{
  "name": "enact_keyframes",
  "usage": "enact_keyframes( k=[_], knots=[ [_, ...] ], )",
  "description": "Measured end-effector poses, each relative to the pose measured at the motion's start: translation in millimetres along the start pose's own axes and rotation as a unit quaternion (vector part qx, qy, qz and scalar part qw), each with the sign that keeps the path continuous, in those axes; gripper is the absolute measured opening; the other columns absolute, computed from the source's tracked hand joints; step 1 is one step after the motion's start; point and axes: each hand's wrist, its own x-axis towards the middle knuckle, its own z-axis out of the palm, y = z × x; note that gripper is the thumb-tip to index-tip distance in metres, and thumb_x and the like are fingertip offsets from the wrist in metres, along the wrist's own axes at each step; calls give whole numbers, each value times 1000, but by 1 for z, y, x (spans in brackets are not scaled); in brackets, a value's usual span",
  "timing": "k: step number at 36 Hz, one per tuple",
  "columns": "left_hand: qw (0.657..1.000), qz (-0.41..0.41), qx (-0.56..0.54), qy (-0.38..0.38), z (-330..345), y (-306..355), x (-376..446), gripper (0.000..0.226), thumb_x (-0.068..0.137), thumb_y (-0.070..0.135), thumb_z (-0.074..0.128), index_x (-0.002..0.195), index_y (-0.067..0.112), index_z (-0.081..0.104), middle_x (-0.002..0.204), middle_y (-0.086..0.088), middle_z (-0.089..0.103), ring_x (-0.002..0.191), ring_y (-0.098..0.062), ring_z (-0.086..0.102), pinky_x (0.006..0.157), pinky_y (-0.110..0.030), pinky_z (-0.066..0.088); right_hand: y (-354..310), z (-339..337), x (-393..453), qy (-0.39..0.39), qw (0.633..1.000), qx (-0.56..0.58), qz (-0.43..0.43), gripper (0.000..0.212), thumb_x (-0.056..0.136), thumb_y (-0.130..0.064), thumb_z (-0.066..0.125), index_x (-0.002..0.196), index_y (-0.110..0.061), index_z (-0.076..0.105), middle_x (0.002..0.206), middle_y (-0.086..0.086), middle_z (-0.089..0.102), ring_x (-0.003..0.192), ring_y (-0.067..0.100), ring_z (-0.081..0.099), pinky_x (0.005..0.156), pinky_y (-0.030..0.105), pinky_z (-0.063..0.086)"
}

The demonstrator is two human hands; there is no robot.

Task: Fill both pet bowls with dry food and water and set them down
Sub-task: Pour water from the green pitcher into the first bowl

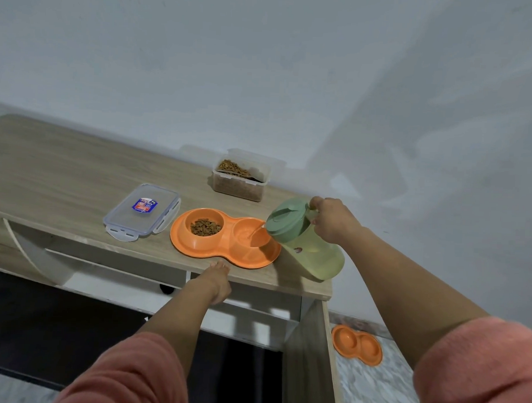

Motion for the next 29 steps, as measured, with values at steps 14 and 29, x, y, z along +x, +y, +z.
enact_keyframes(
  k=[14, 29],
  knots=[
    [1000, 0, -13, 1, 2, -2, 2, 65, 98, 6, 33, 155, 6, 0, 162, -9, -10, 151, -25, -5, 122, -33, 4, -5, 0, -1, -1, 1000, -19, 4, 33, 96, -13, 46, 128, -6, 49, 119, 18, 55, 104, 35, 57, 82, 39, 48],
    [1000, 1, -26, 3, 4, -3, 4, 65, 99, 5, 33, 155, 7, 0, 162, -8, -11, 151, -24, -6, 121, -32, 2, 10, 2, -4, 43, 997, 57, 19, 37, 92, -3, 45, 129, -3, 48, 119, 20, 56, 105, 35, 55, 81, 35, 46]
  ],
)
